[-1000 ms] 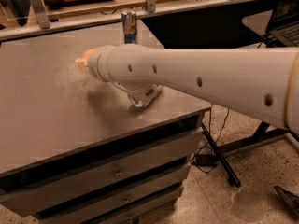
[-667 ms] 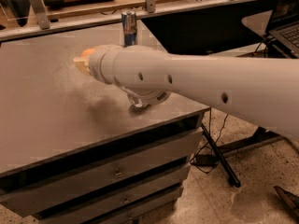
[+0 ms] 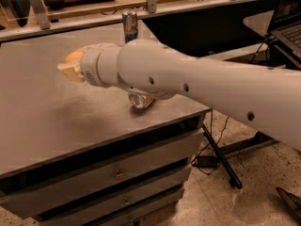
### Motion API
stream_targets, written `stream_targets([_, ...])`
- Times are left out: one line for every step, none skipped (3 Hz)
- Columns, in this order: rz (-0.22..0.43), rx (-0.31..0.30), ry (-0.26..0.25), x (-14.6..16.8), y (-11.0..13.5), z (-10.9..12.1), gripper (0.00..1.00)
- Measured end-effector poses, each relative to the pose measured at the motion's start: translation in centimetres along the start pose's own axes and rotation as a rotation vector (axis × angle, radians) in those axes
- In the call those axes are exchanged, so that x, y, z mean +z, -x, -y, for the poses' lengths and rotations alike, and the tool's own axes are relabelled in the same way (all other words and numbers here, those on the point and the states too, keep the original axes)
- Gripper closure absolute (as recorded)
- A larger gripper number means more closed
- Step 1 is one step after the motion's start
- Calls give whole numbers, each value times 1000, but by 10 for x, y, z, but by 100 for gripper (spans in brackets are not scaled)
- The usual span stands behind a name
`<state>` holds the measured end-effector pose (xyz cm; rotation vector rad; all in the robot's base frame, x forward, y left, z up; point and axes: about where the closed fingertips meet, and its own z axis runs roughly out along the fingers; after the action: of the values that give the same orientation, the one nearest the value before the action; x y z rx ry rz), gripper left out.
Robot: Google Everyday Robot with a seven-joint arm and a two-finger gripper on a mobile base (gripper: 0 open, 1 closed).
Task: Move orange near redbull can
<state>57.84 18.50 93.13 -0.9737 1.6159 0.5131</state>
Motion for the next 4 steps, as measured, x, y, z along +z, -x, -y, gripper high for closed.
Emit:
stream_targets([-26, -20, 13, -27, -12, -4, 100])
stream_targets([-70, 40, -127, -70, -54, 40, 100])
stream_targets([-60, 65, -307, -104, -74, 86, 100])
stream_targets([-56, 63, -311, -104, -73, 86, 100])
